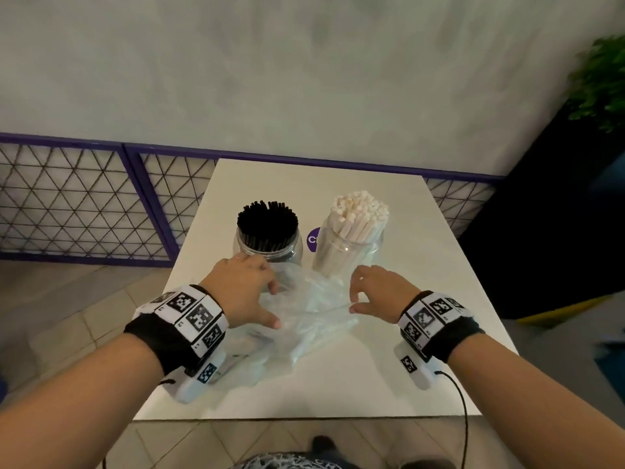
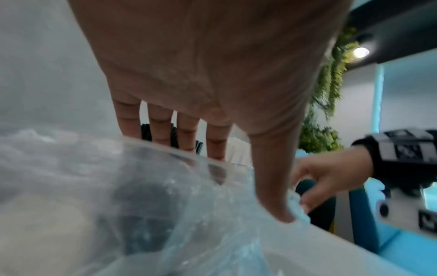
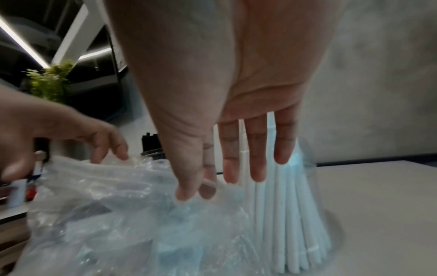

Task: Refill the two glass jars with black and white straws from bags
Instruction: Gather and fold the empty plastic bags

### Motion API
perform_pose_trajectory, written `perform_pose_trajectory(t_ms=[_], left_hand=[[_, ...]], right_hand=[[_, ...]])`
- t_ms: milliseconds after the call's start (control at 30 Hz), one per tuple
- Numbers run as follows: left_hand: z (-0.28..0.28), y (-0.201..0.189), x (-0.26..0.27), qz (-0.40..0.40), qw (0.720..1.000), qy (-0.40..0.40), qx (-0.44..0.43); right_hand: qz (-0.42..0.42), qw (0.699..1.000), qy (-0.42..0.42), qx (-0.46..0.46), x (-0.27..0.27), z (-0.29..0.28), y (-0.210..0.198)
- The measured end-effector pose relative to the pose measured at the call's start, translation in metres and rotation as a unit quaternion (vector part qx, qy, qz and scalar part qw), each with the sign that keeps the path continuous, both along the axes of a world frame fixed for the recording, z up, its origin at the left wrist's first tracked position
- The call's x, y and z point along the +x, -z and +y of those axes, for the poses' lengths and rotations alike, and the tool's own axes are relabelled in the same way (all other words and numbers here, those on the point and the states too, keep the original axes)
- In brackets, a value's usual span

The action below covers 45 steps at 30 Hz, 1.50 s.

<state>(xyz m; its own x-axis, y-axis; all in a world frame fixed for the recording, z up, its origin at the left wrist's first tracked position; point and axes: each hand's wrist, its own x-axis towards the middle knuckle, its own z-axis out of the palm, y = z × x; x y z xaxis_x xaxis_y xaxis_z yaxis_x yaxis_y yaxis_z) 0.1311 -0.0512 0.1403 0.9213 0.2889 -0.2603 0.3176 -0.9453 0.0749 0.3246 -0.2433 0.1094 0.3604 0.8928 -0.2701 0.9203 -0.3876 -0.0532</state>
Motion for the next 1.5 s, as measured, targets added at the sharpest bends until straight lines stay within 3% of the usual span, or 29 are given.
perform_pose_trajectory(t_ms=[133,233,367,467,533,667,800,900,967,1033,1133,1400,1500], left_hand=[[0.010,0.005,-0.014,0.012,0.995,0.008,0.097],[0.018,0.005,-0.024,-0.001,0.989,-0.010,0.150],[0.039,0.002,-0.042,-0.043,0.983,-0.083,0.156],[0.057,-0.006,-0.048,-0.119,0.986,-0.089,0.079],[0.062,-0.016,-0.048,-0.159,0.985,-0.070,-0.022],[0.057,-0.037,-0.045,-0.283,0.940,-0.075,-0.174],[0.040,-0.052,-0.033,-0.349,0.903,-0.083,-0.236],[0.024,-0.059,-0.019,-0.377,0.884,-0.060,-0.270],[0.014,-0.063,-0.011,-0.404,0.864,-0.044,-0.296],[0.006,-0.065,-0.007,-0.427,0.849,-0.036,-0.308],[0.004,-0.062,-0.004,-0.446,0.839,-0.043,-0.309],[0.018,-0.058,-0.005,-0.441,0.845,-0.079,-0.291],[0.025,-0.057,-0.006,-0.373,0.898,-0.050,-0.228]], right_hand=[[0.014,0.997,0.059,0.042,0.002,-0.008,-0.006],[0.027,0.986,0.101,0.133,0.002,-0.009,-0.016],[0.018,0.956,0.171,0.237,0.016,-0.013,-0.037],[-0.003,0.942,0.187,0.279,0.028,-0.018,-0.052],[-0.012,0.930,0.206,0.305,0.034,-0.020,-0.060],[-0.034,0.917,0.217,0.333,0.039,-0.023,-0.071],[-0.055,0.907,0.094,0.407,0.000,0.001,-0.092],[-0.030,0.926,-0.036,0.376,-0.051,0.035,-0.103],[0.004,0.944,-0.061,0.325,-0.070,0.056,-0.102],[0.088,0.946,-0.035,0.310,-0.075,0.068,-0.105],[0.203,0.908,0.000,0.366,-0.070,0.073,-0.111],[0.152,0.813,0.035,0.560,-0.050,0.060,-0.119],[0.225,0.780,0.061,0.580,-0.046,0.057,-0.124]])
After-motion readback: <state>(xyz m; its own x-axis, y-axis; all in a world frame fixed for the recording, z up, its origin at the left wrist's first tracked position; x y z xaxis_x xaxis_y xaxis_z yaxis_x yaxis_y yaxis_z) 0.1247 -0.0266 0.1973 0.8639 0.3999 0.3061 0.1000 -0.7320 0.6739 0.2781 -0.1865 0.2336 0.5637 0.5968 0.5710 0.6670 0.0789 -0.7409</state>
